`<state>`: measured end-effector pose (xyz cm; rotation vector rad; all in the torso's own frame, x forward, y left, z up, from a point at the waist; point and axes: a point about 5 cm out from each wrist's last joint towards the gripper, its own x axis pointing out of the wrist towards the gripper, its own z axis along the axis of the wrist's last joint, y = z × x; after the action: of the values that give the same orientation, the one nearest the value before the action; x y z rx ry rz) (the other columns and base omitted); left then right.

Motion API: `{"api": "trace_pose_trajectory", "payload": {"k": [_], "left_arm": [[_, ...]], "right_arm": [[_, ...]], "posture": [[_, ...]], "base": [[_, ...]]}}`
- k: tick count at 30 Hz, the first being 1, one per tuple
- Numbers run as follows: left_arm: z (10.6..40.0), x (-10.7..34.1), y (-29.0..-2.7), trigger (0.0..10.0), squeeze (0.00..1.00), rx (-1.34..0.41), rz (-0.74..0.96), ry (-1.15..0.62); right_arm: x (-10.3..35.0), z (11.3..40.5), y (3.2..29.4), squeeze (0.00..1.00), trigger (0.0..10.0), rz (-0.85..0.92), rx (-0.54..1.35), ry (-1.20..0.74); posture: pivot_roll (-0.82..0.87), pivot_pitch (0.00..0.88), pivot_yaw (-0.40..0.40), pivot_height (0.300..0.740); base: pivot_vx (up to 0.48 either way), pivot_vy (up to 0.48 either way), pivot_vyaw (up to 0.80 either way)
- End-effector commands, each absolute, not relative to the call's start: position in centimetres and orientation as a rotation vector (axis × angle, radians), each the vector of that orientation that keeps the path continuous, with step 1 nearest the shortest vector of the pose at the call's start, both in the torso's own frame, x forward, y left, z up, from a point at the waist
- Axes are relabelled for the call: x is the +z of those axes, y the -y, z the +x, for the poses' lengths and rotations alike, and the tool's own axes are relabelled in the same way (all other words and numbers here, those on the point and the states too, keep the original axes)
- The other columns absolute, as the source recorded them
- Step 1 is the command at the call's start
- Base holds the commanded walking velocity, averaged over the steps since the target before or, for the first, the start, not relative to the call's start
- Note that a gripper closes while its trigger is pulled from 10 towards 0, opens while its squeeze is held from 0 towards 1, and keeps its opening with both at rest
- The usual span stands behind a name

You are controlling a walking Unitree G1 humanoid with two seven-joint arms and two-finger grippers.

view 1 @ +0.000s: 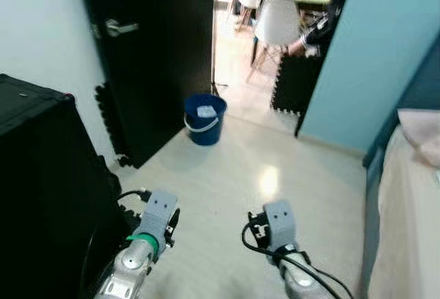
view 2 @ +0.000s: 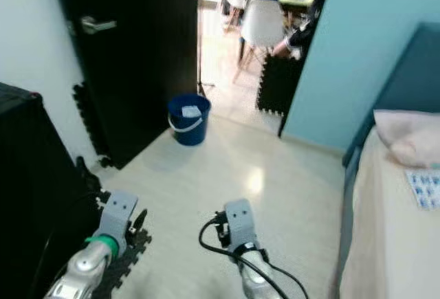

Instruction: Clean up the room

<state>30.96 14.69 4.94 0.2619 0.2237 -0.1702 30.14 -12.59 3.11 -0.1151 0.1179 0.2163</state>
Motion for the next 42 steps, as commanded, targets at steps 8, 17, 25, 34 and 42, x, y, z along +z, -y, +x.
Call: {"api": "trace_pose_trajectory", "payload": {"k": [8,17,25,34,42], "left_arm": [[30.74,4.48,-14.52,10.0,0.00,-0.172,0.264,-0.247],[30.76,4.62,-14.51,10.0,0.00,-0.169,0.264,-0.237],[30.86,4.84,-14.44,10.0,0.00,-0.171,0.268,-0.218],[30.81,4.77,-14.37,10.0,0.00,-0.175,0.270,-0.219],[30.77,4.74,-14.39,10.0,0.00,-0.177,0.269,-0.220]], "right_arm": [[2.70,29.88,13.01,0.00,10.0,-0.118,0.204,-0.139],[2.76,29.87,13.03,0.00,10.0,-0.118,0.198,-0.133],[3.05,29.97,12.97,0.00,10.0,-0.120,0.195,-0.111],[2.91,29.96,13.05,0.00,10.0,-0.115,0.186,-0.124],[2.95,29.98,13.13,0.00,10.0,-0.123,0.178,-0.121]], "posture": [[-0.10,0.000,0.086,0.740],[-0.10,0.000,0.088,0.740],[-0.10,0.000,0.087,0.740],[-0.10,0.000,0.088,0.740],[-0.10,0.000,0.089,0.740]], "base": [[0.000,0.000,-0.80],[0.000,0.000,-0.80],[0.467,0.000,0.00],[0.480,0.000,-0.44],[0.463,0.000,0.00]]}}
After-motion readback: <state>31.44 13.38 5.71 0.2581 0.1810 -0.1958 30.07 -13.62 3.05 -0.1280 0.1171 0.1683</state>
